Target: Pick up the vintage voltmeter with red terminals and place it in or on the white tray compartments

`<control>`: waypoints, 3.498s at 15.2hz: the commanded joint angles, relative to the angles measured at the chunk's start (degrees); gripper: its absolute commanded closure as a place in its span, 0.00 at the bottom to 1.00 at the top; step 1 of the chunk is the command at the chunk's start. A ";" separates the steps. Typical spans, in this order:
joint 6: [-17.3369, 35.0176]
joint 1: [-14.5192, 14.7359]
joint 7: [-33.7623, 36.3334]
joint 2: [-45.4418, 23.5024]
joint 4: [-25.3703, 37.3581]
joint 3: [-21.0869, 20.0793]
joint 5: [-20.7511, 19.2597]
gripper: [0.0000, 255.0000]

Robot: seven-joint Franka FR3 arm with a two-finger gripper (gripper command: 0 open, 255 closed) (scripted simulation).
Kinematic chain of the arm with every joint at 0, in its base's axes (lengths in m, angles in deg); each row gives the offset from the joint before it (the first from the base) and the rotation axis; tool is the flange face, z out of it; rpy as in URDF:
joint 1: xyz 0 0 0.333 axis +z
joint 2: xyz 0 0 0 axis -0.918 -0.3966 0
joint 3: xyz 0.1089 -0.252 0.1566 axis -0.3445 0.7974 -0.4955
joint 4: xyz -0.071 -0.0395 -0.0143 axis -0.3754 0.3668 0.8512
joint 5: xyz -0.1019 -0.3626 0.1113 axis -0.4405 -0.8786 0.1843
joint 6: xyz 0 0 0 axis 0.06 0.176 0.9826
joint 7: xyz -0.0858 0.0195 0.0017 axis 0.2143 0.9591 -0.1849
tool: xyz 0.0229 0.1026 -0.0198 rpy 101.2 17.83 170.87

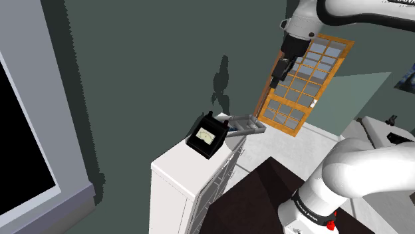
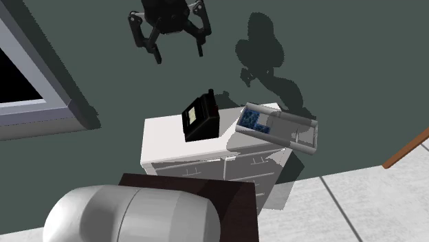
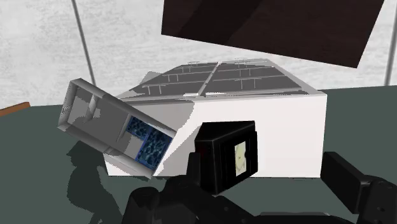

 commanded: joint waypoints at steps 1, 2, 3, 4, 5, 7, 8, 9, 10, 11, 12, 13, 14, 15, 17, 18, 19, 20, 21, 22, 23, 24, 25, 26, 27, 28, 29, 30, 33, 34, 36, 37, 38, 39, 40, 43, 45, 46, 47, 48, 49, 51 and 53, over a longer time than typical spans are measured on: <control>0.00 0.00 0.00 0.00 0.00 0.00 0.00 0.00; 1.76 -0.05 -0.33 -1.32 -0.65 0.46 -0.09 0.00; 3.51 -0.11 -0.66 -2.71 -1.23 0.91 -0.18 0.00; 5.26 -0.15 -1.00 -4.17 -1.73 1.35 -0.26 0.00; 7.00 -0.20 -1.34 -5.70 -2.15 1.79 -0.32 0.00; 10.45 -0.28 -2.04 -8.95 -2.78 2.65 -0.41 0.00; 12.15 -0.32 -2.40 -10.68 -2.97 3.06 -0.42 0.00; 13.82 -0.34 -2.76 -12.46 -3.09 3.48 -0.43 0.00; 15.48 -0.37 -3.13 -14.30 -3.13 3.88 -0.41 0.00; 17.11 -0.37 -3.51 -16.19 -3.10 4.28 -0.37 0.00; 18.71 -0.38 -3.91 -18.13 -2.98 4.67 -0.30 0.00; 20.28 -0.38 -4.32 -20.12 -2.79 5.04 -0.21 0.00; 21.81 -0.37 -4.74 -22.15 -2.53 5.41 -0.09 0.00; 23.30 -0.36 -5.18 -24.22 -2.19 5.76 0.07 0.00; 26.14 -0.32 -6.10 -28.45 -1.27 6.43 0.48 0.00; 27.49 -0.29 -6.59 -30.62 -0.70 6.75 0.73 0.00; 28.79 -0.27 -7.10 -32.81 -0.06 7.04 1.03 0.00; 30.03 -0.24 -7.63 -35.02 0.66 7.32 1.37 0.00; 31.22 -0.24 -8.18 -37.25 1.44 7.56 1.74 0.00; 32.34 -0.24 -8.75 -39.50 2.31 7.77 2.16 0.00; 33.40 -0.25 -9.34 -41.76 3.24 7.96 2.61 0.00; 34.40 -0.29 -9.94 -44.03 4.24 8.11 3.09 0.00; 35.33 -0.33 -10.55 -46.31 5.31 8.23 3.60 0.00; 36.19 -0.39 -11.16 -48.60 6.46 8.33 4.13 0.00; 36.98 -0.48 -11.78 -50.90 7.67 8.38 4.68 0.00; 37.70 -0.59 -12.40 -53.20 8.96 8.39 5.24 0.00; 38.35 -0.73 -13.02 -55.50 10.31 8.36 5.80 0.00; 38.55 -0.80 -13.21 -56.25 10.76 8.32 5.98 0.00; 40.72 -0.87 -13.35 -57.59 9.93 8.27 6.18 0.00; 41.44 -0.89 -13.40 -58.06 9.68 8.25 6.25 0.00; 42.87 -0.93 -13.50 -59.03 9.21 8.21 6.40 0.00; 43.99 -0.96 -13.59 -59.82 8.87 8.17 6.53 0.00; 44.00 -0.96 -13.59 -59.81 8.86 8.17 6.53 0.00; 43.99 -0.96 -13.59 -59.82 8.87 8.17 6.53 0.00; 43.99 -0.96 -13.59 -59.82 8.87 8.17 6.53 0.00; 43.99 -0.96 -13.59 -59.82 8.87 8.17 6.53 0.00; 43.98 -0.96 -13.59 -59.81 8.87 8.17 6.53 0.00; 43.98 -0.96 -13.59 -59.81 8.87 8.17 6.53 1.00; 43.98 -0.96 -13.59 -59.81 8.87 8.17 6.53 1.00; 43.98 -0.96 -13.59 -59.81 8.87 8.17 6.53 1.00; 43.98 -0.96 -13.59 -59.82 8.88 8.17 6.53 1.00; 43.99 -0.96 -13.58 -59.81 8.87 8.17 6.53 1.00; 43.98 -0.96 -13.58 -59.82 8.88 8.17 6.53 1.00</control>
